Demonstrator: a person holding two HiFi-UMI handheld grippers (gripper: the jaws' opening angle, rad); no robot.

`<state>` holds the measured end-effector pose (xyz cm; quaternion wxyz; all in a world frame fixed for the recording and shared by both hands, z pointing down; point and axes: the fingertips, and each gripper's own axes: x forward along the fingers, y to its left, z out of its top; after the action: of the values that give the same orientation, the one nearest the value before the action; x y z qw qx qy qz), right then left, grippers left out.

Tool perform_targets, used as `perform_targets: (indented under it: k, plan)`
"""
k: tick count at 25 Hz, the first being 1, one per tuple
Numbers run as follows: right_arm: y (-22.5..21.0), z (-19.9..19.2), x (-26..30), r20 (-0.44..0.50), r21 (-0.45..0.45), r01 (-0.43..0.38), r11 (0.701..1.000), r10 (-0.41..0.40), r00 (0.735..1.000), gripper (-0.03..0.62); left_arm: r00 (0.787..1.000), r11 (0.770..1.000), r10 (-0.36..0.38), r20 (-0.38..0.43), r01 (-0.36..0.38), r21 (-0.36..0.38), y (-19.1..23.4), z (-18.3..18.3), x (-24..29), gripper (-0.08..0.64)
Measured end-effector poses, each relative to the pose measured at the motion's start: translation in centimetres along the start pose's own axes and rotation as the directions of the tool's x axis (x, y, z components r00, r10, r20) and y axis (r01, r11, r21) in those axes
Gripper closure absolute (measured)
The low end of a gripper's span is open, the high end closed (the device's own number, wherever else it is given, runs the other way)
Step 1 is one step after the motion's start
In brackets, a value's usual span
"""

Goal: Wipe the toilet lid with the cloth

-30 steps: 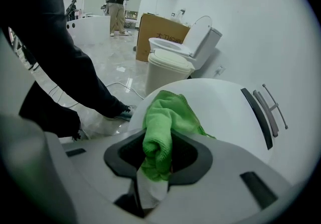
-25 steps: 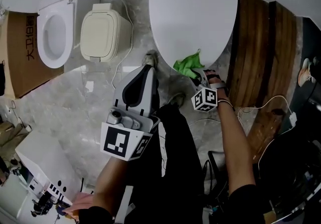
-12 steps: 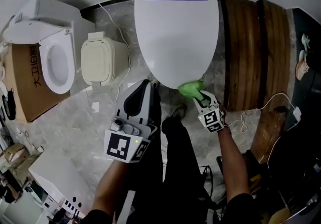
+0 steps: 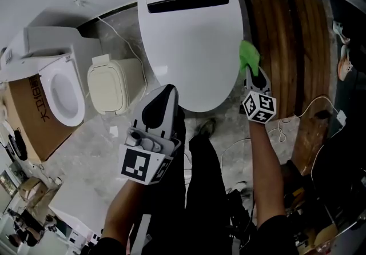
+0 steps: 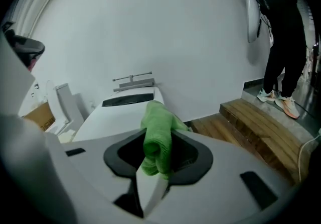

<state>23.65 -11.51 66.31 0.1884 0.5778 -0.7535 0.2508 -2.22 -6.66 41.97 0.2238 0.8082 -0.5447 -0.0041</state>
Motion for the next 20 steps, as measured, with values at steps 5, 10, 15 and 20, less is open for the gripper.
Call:
perform_targets:
  k: [5, 10, 15, 20]
  plan:
    - [-0.9, 1.8, 6.1, -0.062, -0.068, 0.026, 0.997, -0.03, 0.998, 0.463, 1.0, 1.0, -0.014, -0.014, 0.014, -0.003, 2.2, 0.6, 2.8, 0.551]
    - [0.5, 0.2, 10.0, -0.192, -0.222, -0.04, 0.974, -0.003, 0.981, 0.463, 1.0, 1.0, -0.003, -0.024, 0.003, -0.015, 4.6, 0.5, 4.3, 0.551]
    - [1.6, -0.5, 11.3, -0.209, -0.288, -0.039, 0.957, -0.023, 0.978, 0.464, 0.999, 0.999, 0.018, -0.047, -0.02, -0.033, 6.4, -0.2, 4.5, 0.551]
    - [3.8, -0.2, 11.9, -0.207, -0.365, -0.116, 0.924, 0.041, 0.978, 0.463, 0.999, 0.997, 0.037, -0.019, -0.038, -0.068, 7.1, -0.2, 4.3, 0.551]
